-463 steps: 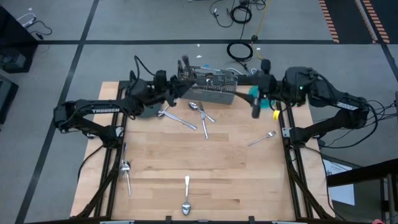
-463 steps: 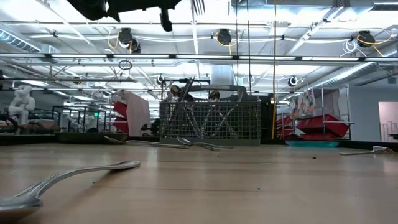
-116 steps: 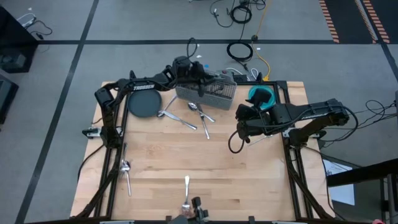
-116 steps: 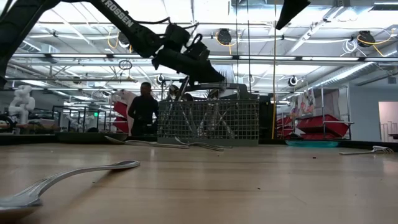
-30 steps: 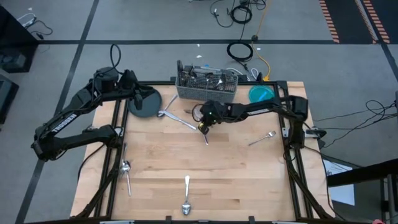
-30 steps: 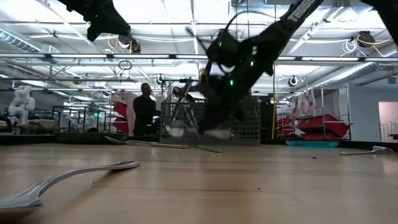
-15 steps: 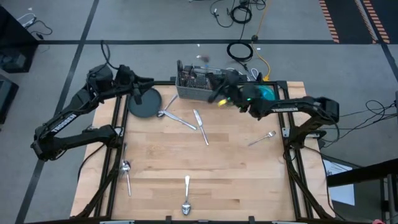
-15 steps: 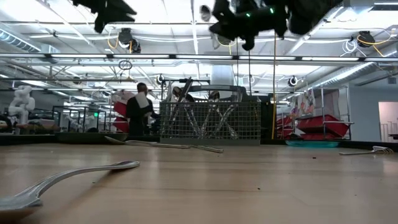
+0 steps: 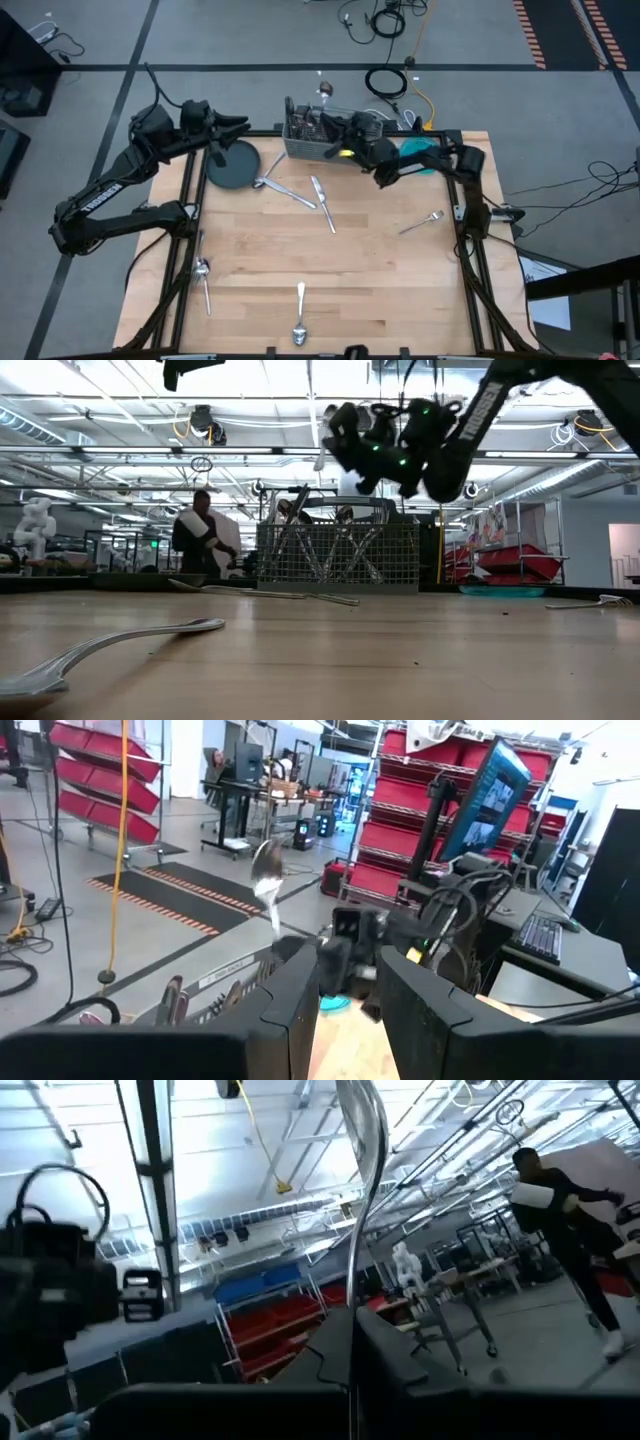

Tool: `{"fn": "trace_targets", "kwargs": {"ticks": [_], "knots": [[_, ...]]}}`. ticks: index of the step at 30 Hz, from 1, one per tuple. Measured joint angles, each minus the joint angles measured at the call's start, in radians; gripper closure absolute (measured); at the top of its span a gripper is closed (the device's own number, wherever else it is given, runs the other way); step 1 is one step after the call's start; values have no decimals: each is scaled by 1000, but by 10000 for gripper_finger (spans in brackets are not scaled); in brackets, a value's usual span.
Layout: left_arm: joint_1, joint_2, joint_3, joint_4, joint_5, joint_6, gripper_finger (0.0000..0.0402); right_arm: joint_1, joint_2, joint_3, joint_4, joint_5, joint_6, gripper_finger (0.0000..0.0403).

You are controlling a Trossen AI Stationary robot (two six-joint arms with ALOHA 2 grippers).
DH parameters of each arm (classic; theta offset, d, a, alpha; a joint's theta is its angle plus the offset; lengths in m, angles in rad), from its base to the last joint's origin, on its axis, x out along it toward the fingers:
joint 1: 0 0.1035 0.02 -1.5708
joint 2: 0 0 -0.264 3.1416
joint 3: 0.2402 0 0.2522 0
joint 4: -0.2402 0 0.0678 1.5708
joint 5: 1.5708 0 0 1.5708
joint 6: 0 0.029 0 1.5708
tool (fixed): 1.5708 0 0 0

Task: Sort silverware
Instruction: Put the spoon into the silverware basket

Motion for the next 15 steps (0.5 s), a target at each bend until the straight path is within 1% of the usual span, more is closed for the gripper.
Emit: {"fn": "trace_targets", "kwargs": {"ticks": [4,7,10,15], "knots": [[0,0,0,-1,0,0,291,10,45,61,0,66,-31,402],[-5,0,0,-2,0,0,291,5,48,62,-53,114,-91,403],[-6,0,0,-4,2,23,291,10,48,62,-91,174,-110,403],[-6,2,0,-4,10,55,291,14,48,62,-137,196,-149,403]]}}
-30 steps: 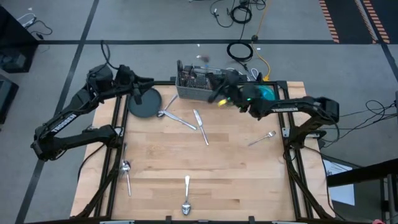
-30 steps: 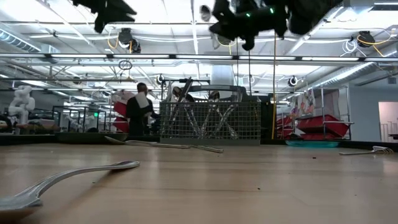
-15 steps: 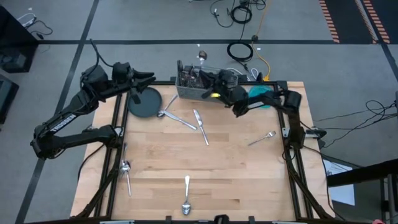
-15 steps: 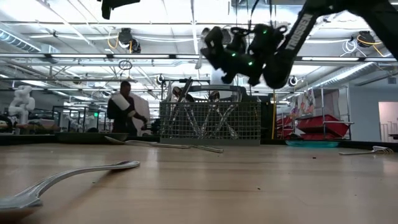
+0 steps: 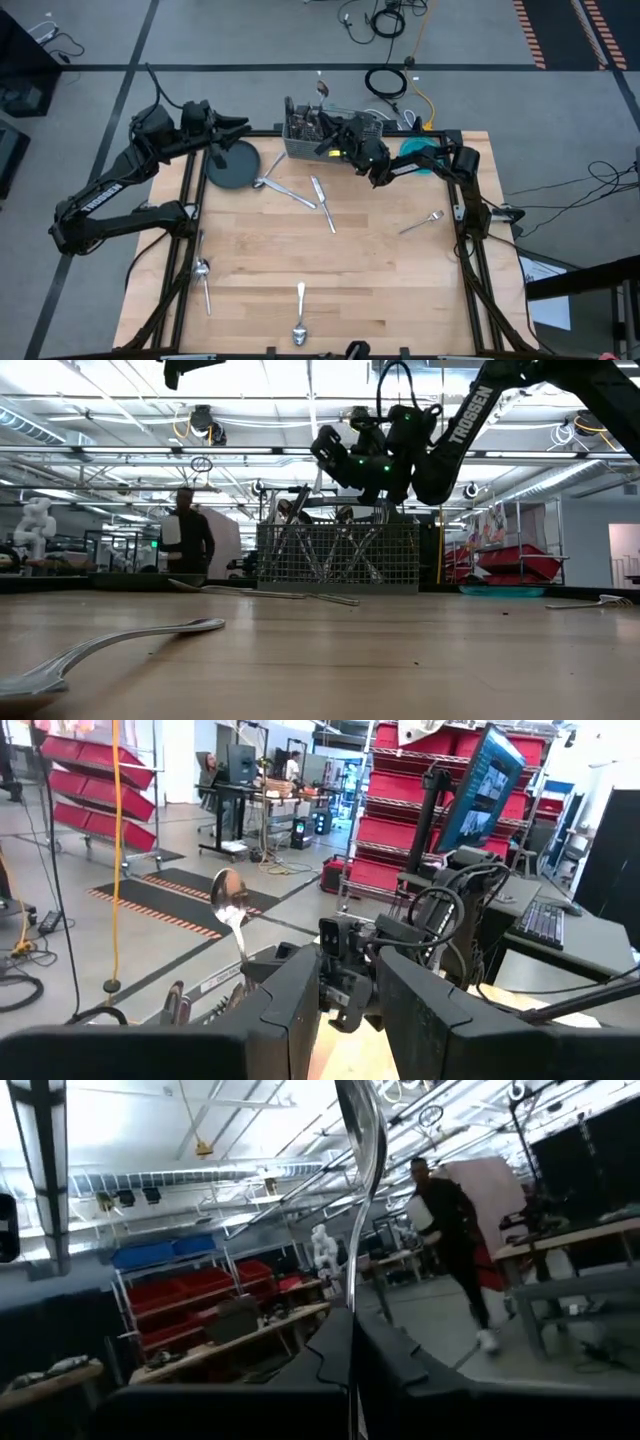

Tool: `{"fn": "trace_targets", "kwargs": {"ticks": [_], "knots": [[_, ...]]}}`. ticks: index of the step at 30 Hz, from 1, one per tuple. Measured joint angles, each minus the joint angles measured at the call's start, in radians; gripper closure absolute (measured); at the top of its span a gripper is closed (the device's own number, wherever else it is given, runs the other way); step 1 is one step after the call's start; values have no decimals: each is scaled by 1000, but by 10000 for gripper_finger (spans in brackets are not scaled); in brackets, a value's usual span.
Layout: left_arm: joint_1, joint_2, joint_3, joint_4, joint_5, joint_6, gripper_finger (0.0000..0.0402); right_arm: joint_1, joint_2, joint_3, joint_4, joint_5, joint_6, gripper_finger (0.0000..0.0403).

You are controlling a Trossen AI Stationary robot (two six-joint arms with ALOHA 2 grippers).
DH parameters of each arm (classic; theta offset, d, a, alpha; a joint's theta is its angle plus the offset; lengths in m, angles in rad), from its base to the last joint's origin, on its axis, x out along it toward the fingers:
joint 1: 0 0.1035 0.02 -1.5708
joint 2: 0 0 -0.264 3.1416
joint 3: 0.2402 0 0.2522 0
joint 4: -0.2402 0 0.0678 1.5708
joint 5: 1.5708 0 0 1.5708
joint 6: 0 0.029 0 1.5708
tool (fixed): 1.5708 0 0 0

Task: Sort silverware
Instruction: Put the spoon into the silverware basket

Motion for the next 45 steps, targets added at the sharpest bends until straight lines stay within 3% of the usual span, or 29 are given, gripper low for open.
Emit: {"fn": "trace_targets", "kwargs": {"ticks": [5,9,18,25,30,33,45], "knots": [[0,57,-10,30,-2,-4,291,7,-1,0,-15,0,-24,403],[0,162,-44,132,-2,-80,291,5,-1,0,-73,101,-35,403],[23,470,-80,684,-51,-146,291,36,-12,1,-44,-26,-76,403],[107,649,-60,739,164,-293,291,62,-75,1,-90,-80,-148,403],[121,685,-58,960,364,-371,281,69,-124,2,-198,-103,-177,403],[121,675,-57,982,426,-362,265,72,-143,2,-217,-119,-197,403],[127,672,-57,977,363,-289,208,84,-159,2,-238,-171,-187,403]]}}
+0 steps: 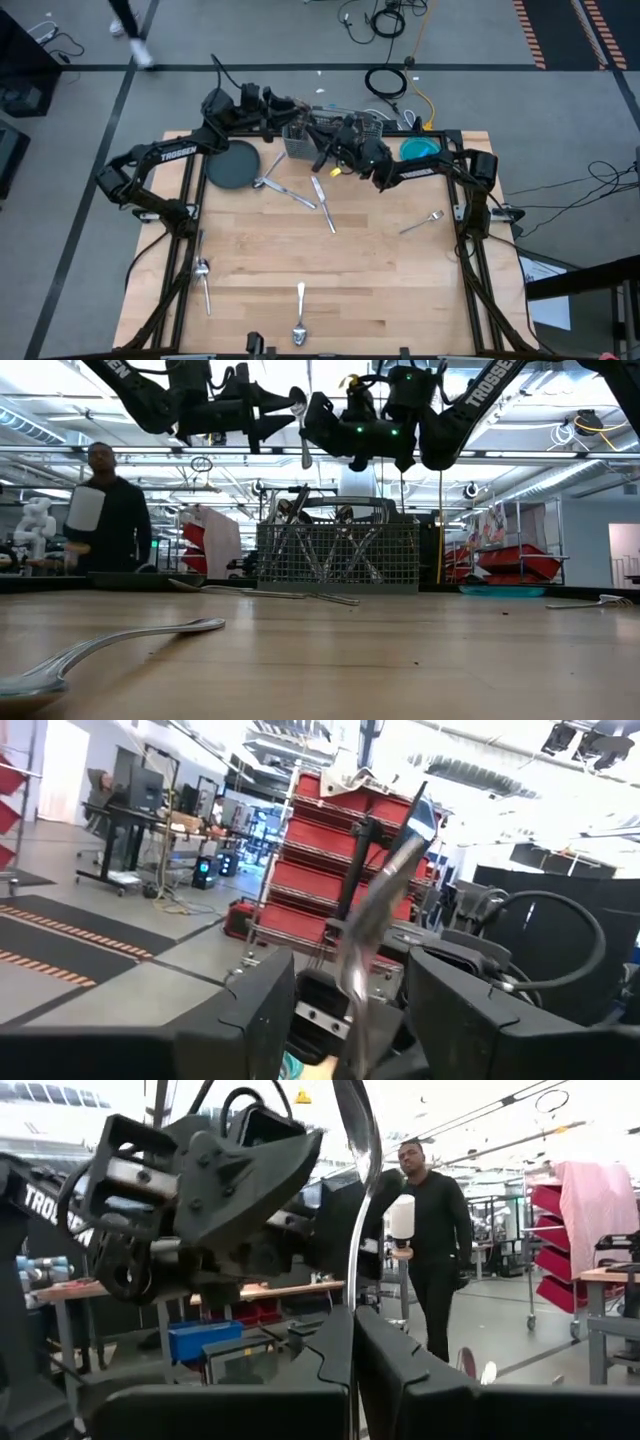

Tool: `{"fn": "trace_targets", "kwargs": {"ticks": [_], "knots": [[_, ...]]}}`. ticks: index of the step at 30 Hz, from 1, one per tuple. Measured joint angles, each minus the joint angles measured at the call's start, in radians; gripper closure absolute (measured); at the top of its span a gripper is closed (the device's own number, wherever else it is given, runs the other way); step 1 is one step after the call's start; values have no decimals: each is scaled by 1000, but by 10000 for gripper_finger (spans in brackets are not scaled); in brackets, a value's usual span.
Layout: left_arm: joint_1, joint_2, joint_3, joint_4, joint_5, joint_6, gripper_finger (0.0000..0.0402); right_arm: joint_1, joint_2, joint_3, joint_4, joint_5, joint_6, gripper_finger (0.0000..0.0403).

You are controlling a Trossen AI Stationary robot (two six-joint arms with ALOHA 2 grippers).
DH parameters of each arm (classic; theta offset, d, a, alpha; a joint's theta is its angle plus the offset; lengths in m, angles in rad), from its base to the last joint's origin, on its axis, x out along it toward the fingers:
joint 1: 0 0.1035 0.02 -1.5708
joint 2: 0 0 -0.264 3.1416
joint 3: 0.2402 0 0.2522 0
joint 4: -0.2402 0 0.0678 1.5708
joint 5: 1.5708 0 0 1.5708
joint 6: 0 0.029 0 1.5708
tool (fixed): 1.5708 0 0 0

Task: Sort silverware
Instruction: Put the spoon into the silverware basket

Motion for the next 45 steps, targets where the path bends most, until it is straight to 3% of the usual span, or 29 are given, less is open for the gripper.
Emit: {"fn": "trace_targets", "kwargs": {"ticks": [8,15,21,26,32,36,39,45], "knots": [[-7,0,0,9,-32,8,227,20,0,0,-35,0,0,403],[-14,0,0,17,-32,34,383,20,-1,0,-28,-4,-1,403],[-15,1,-1,60,-58,41,394,20,-12,4,-51,0,17,391],[-18,0,-1,81,-89,119,394,20,-80,1,-316,18,-93,323],[-38,-1,1,69,-245,299,394,27,-282,0,-774,263,-245,197],[-90,-1,1,-7,-451,409,394,51,-433,0,-963,388,-251,137],[-144,-1,1,-44,-588,493,394,73,-535,0,-1055,452,-271,121],[-279,61,1,27,-888,712,395,130,-688,0,-1095,514,-296,130]]}}
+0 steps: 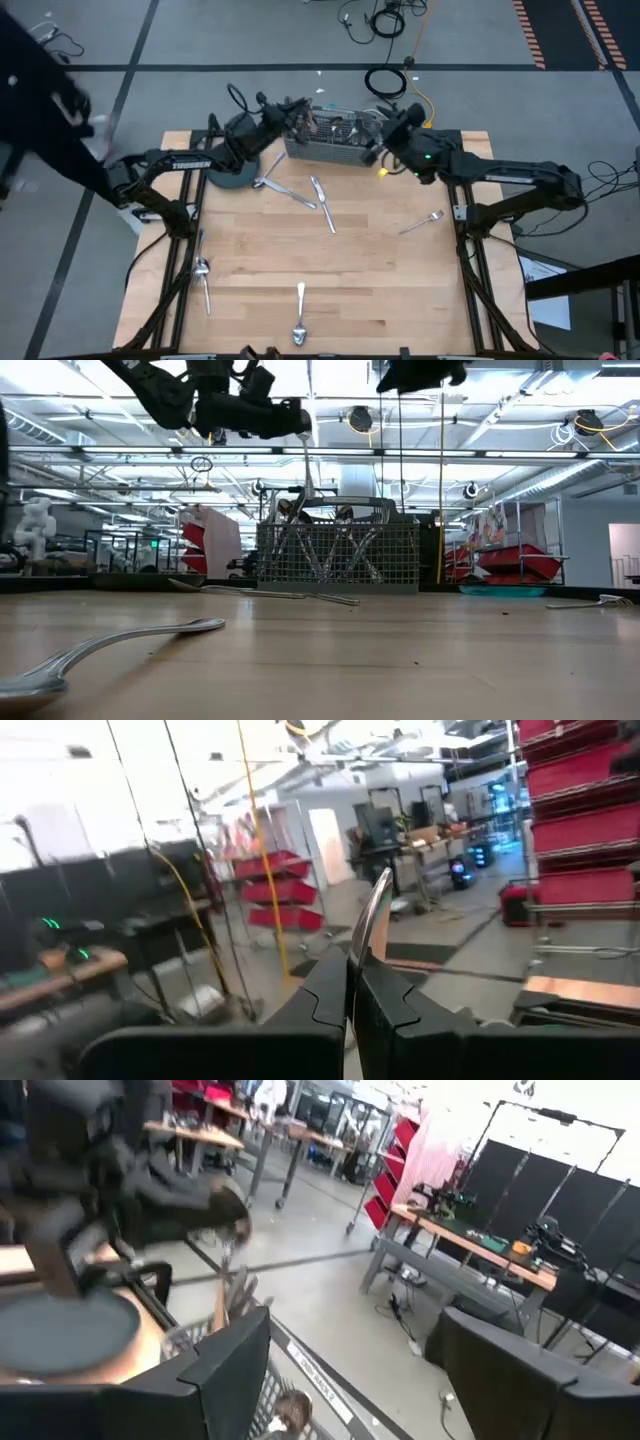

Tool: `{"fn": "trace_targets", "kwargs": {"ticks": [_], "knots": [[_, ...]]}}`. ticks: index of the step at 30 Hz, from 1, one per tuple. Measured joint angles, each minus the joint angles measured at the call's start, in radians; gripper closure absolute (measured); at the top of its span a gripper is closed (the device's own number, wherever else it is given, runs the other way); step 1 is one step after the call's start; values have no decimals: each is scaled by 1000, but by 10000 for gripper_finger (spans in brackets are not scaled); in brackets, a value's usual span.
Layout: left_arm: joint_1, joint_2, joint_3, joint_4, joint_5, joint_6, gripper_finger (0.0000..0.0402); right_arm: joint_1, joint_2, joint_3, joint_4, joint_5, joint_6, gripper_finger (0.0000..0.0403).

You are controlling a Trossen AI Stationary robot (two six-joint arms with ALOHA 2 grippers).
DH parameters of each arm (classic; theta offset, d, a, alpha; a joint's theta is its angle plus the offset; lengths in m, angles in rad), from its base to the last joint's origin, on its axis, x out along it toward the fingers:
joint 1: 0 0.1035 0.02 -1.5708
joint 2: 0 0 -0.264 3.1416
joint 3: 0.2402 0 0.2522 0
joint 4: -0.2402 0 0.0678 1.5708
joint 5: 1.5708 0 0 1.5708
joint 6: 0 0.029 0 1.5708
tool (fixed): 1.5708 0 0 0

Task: Sort silverware
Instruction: Put the spoon into the silverware basket

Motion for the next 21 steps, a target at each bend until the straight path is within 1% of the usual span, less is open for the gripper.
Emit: {"fn": "trace_targets", "kwargs": {"ticks": [1,4,8,10,13,15,19,21], "knots": [[-15,19,4,29,-19,23,395,7,-17,0,-2,0,-1,132],[-46,84,20,94,-39,17,396,29,-53,0,-6,14,-8,136],[-82,175,56,99,-151,62,396,57,-79,0,-18,53,-31,137],[-86,210,70,97,-171,101,396,68,-82,0,-29,52,-34,137],[-88,244,85,102,-192,105,396,84,-82,0,-51,52,-30,137],[-89,255,86,102,-233,105,396,93,-83,0,-76,52,-27,137],[-72,263,86,91,-242,60,396,111,-83,0,-101,52,-6,138],[-67,262,87,64,-223,11,395,116,-83,0,-102,52,-4,138]]}}
